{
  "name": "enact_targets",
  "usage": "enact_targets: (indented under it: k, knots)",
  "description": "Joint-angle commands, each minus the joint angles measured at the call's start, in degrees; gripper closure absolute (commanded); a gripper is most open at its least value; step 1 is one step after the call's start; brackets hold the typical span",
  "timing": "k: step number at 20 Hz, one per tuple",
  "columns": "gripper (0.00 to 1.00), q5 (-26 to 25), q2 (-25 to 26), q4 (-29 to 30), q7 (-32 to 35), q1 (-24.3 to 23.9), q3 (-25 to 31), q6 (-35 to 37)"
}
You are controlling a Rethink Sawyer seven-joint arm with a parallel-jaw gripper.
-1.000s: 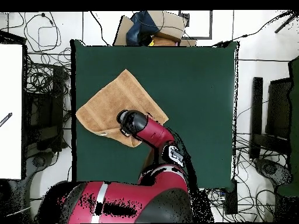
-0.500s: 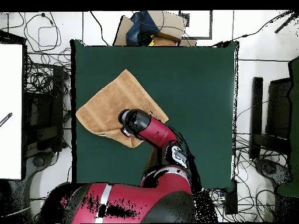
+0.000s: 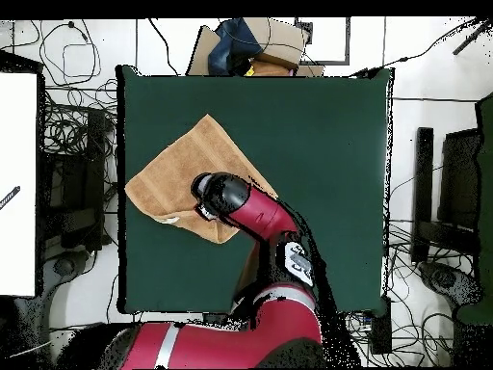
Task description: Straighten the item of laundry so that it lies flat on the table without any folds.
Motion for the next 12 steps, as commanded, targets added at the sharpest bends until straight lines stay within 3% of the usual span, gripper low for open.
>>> enact_targets:
  k: [1,12]
  knots:
    - [1.00,2.8,0.3,-1.0,5.8,1.0,3.4,5.0]
    - [1.00,2.1,5.8,-2.6,4.6,2.5,3.1,-2.4]
